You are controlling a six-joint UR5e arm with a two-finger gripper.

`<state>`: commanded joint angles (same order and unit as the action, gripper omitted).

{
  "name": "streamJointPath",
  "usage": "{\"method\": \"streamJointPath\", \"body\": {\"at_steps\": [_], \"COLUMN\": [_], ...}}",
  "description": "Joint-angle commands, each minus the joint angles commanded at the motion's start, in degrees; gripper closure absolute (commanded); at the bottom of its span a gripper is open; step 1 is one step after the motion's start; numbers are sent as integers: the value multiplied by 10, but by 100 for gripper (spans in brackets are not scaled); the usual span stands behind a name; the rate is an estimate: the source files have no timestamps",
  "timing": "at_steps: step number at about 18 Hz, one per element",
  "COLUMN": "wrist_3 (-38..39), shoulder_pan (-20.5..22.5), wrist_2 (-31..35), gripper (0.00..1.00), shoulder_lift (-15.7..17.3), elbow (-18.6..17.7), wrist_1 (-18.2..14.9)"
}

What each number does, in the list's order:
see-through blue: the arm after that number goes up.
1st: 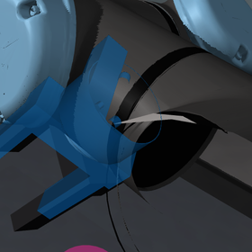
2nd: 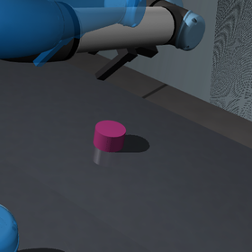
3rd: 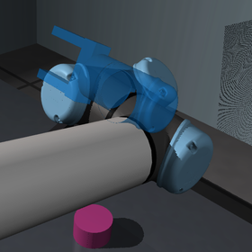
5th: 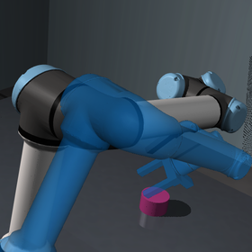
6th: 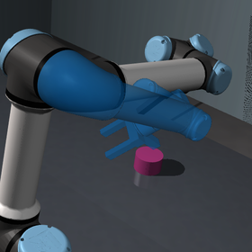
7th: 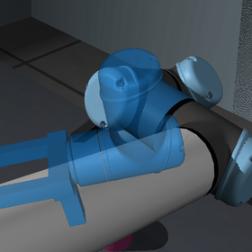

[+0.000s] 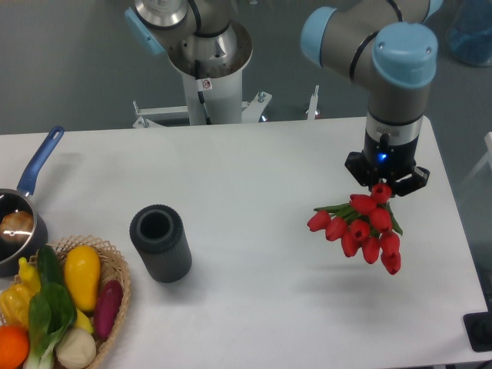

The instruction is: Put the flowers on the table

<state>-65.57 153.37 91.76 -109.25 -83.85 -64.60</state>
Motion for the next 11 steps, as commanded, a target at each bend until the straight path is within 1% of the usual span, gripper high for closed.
{"method": "streamJointPath", "body": {"at_steps": [5, 7, 8, 10, 11], "wrist_3": [4, 4, 4, 11, 24], "shoulder_pan": [-4, -20, -35, -61, -69], "wrist_2": [1, 11, 31, 67, 69], "gripper": [100, 100, 100, 100, 100], "shoulder_lift": [-9, -15, -18, -24, -25], "elbow": [-4, -15, -22, -26, -31], "wrist_1": [-3, -18, -24, -26, -27]}}
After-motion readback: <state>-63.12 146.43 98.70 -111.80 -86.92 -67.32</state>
